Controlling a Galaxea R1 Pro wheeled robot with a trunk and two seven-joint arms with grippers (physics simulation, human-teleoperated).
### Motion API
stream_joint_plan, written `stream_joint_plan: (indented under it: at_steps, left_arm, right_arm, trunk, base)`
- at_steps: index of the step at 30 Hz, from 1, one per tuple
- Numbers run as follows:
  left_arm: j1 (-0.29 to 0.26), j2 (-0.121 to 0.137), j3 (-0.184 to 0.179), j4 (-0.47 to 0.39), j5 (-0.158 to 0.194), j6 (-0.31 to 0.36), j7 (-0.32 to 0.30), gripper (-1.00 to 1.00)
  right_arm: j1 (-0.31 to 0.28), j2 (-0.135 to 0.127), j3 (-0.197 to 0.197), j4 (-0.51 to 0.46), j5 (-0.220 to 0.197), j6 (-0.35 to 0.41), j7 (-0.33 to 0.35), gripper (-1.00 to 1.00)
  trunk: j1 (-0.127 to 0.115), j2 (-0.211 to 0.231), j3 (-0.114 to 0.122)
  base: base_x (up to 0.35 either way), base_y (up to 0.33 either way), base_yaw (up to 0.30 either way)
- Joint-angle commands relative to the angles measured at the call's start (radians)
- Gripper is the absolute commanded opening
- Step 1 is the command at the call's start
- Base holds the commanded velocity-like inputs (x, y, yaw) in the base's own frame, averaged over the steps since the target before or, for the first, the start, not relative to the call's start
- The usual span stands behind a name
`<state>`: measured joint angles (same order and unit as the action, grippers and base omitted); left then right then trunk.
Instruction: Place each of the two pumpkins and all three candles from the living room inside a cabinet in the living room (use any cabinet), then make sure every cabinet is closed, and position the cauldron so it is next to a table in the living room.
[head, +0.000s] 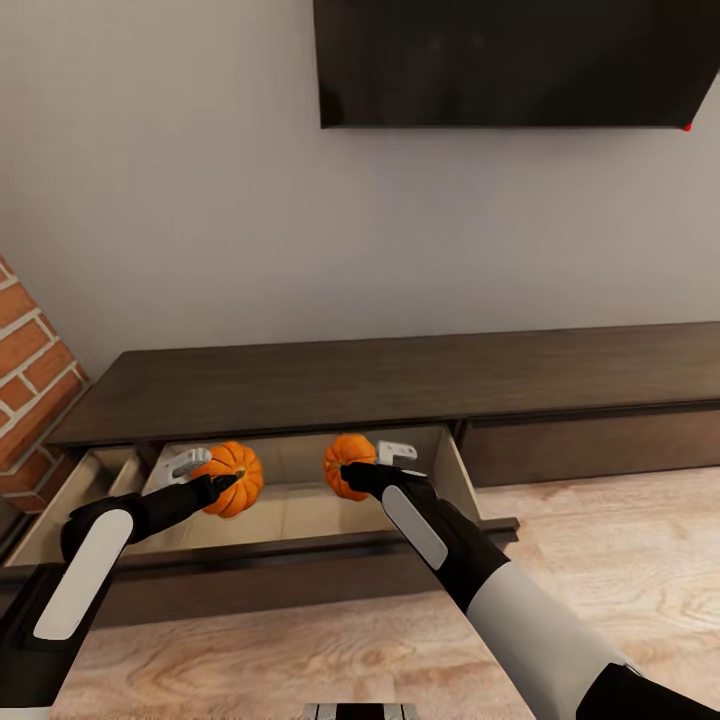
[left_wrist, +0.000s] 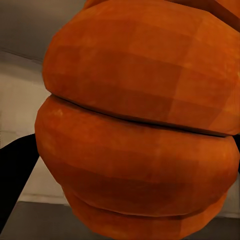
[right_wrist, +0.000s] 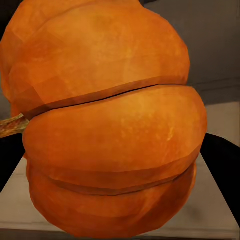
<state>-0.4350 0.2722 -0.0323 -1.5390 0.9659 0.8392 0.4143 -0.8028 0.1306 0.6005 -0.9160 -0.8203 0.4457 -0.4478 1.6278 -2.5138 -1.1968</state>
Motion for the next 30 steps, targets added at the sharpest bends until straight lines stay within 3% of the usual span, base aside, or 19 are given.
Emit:
stream_joint_plan:
  at_steps: [1,19,30]
  left_arm:
    - [-0.001,0.001,-0.001,-0.001,0.011,0.000,0.011,-1.00]
    - [-0.001,0.001,-0.001,-0.001,0.008,0.000,0.011,-1.00]
    - [-0.001,0.001,0.000,-0.001,0.010,0.000,0.011,-1.00]
  right_arm:
    - [-0.001,0.000,0.002,-0.001,-0.008,0.000,-0.009,-1.00]
    - [-0.001,0.000,0.002,-0.001,-0.008,-0.001,-0.011,-1.00]
    - [-0.001,0.000,0.002,-0.001,-0.008,-0.001,-0.011,-1.00]
  trunk:
    - [0.000,-0.001,-0.005]
    - [0.008,-0.005,-0.074]
    - [0.008,-0.005,-0.074]
  base:
    - [0.000,0.000,0.000]
    - [0.000,0.000,0.000]
    - [0.000,0.000,0.000]
